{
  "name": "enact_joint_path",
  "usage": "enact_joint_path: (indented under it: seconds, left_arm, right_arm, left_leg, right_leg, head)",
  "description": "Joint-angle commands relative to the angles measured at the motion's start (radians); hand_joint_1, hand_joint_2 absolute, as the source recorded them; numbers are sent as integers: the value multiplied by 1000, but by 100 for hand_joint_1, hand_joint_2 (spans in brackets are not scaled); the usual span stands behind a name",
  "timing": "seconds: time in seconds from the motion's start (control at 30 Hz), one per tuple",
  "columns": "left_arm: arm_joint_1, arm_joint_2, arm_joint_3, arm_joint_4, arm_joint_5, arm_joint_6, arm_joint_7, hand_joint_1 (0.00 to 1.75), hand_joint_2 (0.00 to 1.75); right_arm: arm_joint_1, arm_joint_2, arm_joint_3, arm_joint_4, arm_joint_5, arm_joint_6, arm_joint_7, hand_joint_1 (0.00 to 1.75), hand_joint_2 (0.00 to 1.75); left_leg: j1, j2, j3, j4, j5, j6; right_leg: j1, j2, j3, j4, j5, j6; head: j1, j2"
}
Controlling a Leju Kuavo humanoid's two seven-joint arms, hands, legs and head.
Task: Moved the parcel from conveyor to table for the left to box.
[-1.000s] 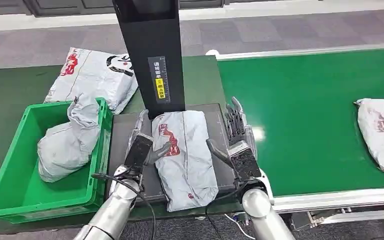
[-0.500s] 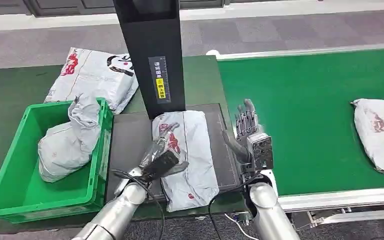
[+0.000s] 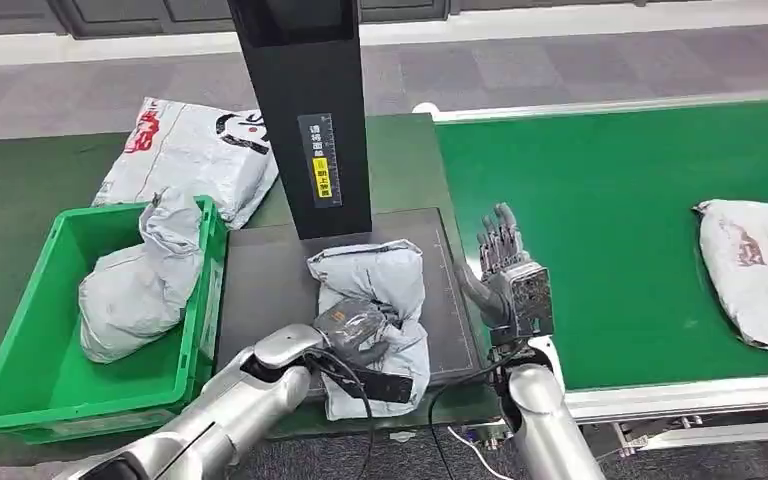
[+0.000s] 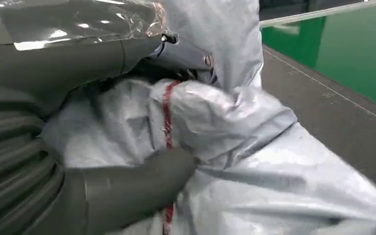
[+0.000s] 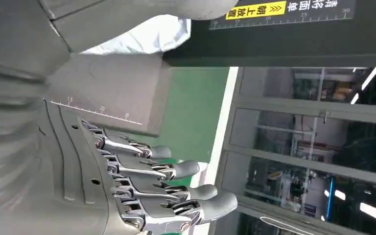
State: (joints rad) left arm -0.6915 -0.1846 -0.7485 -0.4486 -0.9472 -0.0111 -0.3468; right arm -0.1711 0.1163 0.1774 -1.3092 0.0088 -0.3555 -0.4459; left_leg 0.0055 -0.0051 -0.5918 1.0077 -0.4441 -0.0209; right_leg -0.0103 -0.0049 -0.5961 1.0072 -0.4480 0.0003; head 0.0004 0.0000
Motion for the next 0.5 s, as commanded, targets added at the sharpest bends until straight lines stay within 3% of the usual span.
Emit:
enact_joint_path:
  seconds: [0.03,0.23,0.33,0.4,0.5]
  left_arm:
    - [13,51,-41,48,2,105,-13,175,175]
    - [-18,76,107,-90,89,344,-29,175,175]
    - [-8,88,111,-145,82,314,-11,175,175]
    - [12,83,168,-191,114,406,6,175,175]
    - [26,94,268,-414,149,528,67,175,175]
  right_arm:
    - [-28,-6,-51,49,-27,18,-6,0,175]
    - [2,2,-42,27,-53,2,-19,0,175]
    - [23,1,-36,1,-52,-2,-19,0,175]
    - [32,5,-39,-9,-53,-7,-17,0,175]
    - [81,16,-55,-63,-40,-28,0,0,175]
  left_leg:
    - [0,3,4,-3,0,0]
    - [1,4,3,-3,1,0]
    - [1,1,0,0,1,-1]
    - [1,0,-1,-1,2,-1]
    - [1,1,-2,0,1,-1]
  right_leg:
    - [0,3,3,-3,1,0]
    - [1,5,1,-3,3,-1]
    - [2,2,-1,-1,1,-1]
    - [2,2,-3,-1,1,-1]
    - [2,2,-3,0,1,-1]
  head:
    - [0,0]
    - [0,0]
    - [0,0]
    - [0,0]
    - [0,0]
